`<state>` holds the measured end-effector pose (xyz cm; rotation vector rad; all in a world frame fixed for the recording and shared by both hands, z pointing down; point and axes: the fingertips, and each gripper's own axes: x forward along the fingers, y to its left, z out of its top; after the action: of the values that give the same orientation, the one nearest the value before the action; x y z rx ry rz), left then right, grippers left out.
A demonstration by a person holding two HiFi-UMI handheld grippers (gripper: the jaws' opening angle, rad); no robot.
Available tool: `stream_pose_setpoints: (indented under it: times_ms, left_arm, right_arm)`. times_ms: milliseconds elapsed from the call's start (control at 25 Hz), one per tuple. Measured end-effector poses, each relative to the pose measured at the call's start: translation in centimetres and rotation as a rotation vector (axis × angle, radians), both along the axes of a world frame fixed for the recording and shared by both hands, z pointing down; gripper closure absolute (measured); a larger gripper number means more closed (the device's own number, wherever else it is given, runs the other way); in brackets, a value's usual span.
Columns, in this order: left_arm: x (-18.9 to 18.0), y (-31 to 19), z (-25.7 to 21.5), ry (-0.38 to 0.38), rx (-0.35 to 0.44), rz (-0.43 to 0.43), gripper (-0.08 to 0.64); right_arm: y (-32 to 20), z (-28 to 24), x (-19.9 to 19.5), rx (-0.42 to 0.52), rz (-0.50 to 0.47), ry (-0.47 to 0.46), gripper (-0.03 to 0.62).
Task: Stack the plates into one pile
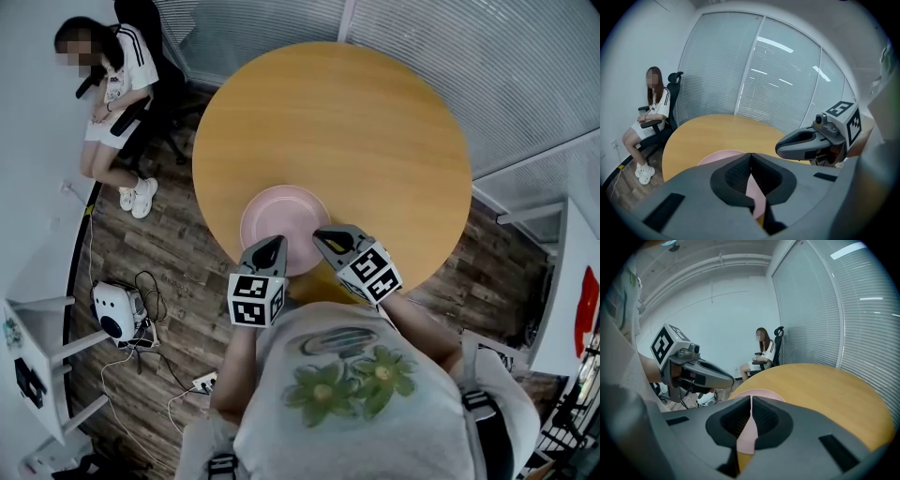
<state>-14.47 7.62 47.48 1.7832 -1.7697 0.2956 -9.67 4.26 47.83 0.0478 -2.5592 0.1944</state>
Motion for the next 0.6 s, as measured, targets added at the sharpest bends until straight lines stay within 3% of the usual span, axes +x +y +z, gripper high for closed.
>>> stream_pose_setpoints:
  times_ms: [600]
  left_arm:
    - [0.35,-0.25,0.29,0.003,-0.011,0.010,0.541]
  right_arm:
    - [-0.39,0.36,0.47,0.011,0.015,0.023,0.546]
